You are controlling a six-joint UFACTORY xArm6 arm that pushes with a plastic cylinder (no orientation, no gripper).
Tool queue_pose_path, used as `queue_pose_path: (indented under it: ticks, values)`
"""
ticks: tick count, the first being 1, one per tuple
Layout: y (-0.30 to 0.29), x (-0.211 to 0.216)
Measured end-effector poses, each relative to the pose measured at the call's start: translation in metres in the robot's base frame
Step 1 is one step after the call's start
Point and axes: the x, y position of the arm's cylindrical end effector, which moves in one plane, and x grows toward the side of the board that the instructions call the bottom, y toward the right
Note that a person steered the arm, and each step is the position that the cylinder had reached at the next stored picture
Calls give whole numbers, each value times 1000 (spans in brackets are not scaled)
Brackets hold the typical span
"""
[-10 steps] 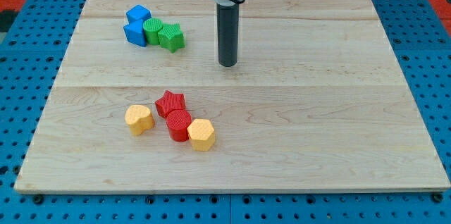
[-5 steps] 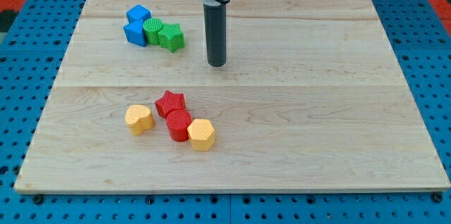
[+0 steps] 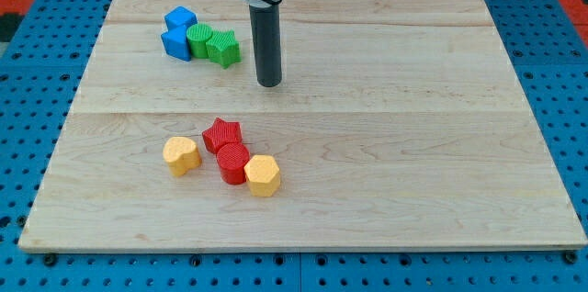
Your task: Move your arm towards the center left
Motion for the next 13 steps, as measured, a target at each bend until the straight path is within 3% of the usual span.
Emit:
queue_pose_path:
  ticks: [5, 7, 12, 13]
  values:
    - [-4, 0]
    - [-52, 2]
    - [-61, 20]
    - [-86, 20]
